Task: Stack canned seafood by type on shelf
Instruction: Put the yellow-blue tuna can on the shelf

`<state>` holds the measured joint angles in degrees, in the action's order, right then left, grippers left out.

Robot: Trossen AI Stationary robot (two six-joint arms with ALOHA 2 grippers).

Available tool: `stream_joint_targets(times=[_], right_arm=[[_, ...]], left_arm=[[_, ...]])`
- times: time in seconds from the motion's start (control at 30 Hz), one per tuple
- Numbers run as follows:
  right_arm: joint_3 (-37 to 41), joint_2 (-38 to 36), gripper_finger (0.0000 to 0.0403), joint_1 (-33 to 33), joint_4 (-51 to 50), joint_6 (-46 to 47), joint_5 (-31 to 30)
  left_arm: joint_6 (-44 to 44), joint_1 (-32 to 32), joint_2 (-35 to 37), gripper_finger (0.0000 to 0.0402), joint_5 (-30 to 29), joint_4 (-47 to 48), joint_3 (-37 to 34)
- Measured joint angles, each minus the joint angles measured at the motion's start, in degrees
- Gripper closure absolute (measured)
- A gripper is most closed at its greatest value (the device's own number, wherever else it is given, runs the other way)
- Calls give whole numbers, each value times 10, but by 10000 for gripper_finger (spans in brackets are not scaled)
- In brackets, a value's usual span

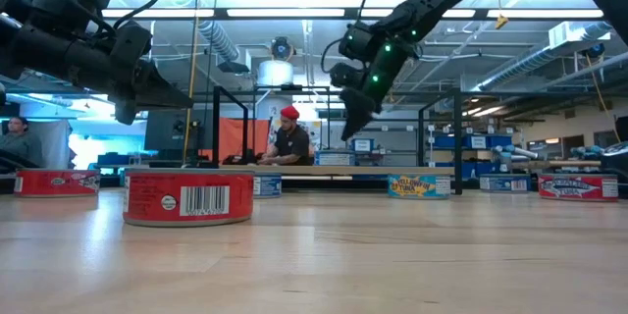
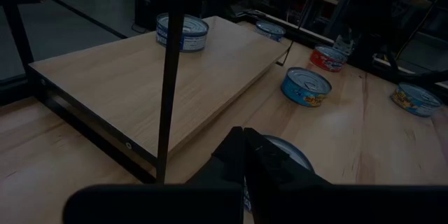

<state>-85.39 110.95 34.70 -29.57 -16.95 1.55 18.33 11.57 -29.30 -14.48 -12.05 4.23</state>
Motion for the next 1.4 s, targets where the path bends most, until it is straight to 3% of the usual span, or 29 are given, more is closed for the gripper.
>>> stream_joint_targets(times=[0.23,0.9,1.4], right_arm=[[1,4,394,33,-25,52,-24],[0,5,397,45,-20,70,34],[1,5,398,45,-37,174,60]], left_arm=[[0,0,0,396,0,0,0],[0,0,0,396,0,3,0],[-1,0,0,396,0,4,0]])
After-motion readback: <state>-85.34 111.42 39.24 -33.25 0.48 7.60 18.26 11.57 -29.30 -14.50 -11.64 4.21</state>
